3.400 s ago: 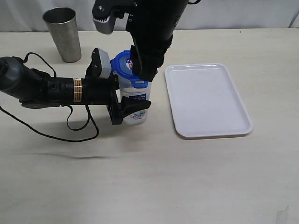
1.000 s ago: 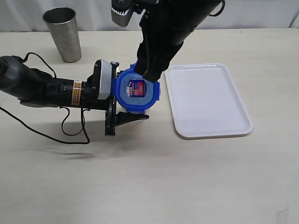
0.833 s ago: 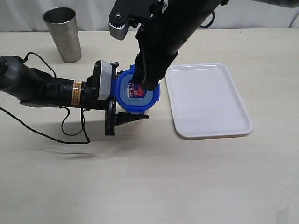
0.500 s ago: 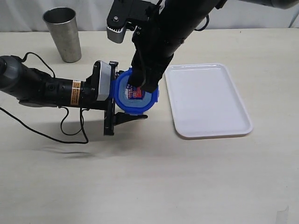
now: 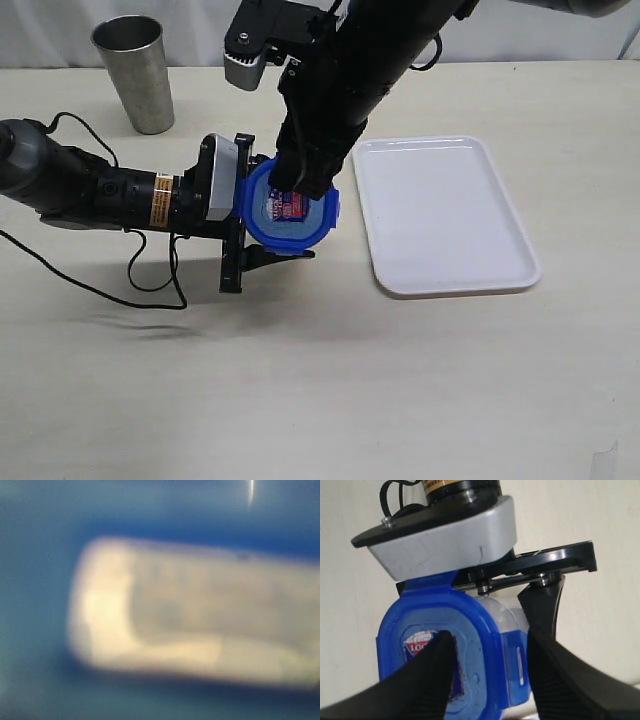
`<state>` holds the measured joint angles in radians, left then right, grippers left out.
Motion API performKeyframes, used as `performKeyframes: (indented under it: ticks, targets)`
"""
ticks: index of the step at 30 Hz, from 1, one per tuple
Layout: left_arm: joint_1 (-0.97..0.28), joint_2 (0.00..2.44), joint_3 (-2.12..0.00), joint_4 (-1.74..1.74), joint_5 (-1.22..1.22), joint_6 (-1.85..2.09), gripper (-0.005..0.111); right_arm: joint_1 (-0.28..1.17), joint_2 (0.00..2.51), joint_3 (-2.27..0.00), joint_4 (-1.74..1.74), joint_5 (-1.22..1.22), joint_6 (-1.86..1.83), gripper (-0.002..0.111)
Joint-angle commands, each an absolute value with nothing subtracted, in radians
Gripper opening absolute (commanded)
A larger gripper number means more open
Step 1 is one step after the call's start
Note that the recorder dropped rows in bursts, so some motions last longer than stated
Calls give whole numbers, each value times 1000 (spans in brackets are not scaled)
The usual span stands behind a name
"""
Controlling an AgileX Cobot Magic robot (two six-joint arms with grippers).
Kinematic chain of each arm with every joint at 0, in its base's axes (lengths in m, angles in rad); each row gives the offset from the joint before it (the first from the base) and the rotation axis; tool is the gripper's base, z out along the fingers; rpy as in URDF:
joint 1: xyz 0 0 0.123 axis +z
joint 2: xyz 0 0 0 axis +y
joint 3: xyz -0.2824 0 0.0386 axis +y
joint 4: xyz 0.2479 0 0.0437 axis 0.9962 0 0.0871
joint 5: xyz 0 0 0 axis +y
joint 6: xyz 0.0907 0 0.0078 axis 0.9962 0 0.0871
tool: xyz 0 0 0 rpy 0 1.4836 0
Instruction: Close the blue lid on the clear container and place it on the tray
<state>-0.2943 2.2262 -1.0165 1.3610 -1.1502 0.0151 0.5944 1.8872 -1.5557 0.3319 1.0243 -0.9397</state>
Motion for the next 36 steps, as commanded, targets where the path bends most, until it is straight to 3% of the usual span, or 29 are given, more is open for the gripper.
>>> performKeyframes:
  ticks: [1,11,20,31,36]
  targets:
    - [-302,2226,-1013,1350,-1143,-31,0,595,1968,-1523,274,1105,-930,42]
    - [-302,2226,-1013,1350,-1162,-35,0,595,2001,-1523,272,1126,-928,42]
    - [-302,2226,-1013,1292,-1159,-177,0,595,1917,-1523,170,942,-819,42]
    - [-302,2226,-1013,1271,-1142,-219,0,591,1767,-1523,164,733,-365,42]
    - [-302,2226,-1013,1271,-1142,-236,0,559,1742,-1523,172,777,-139,42]
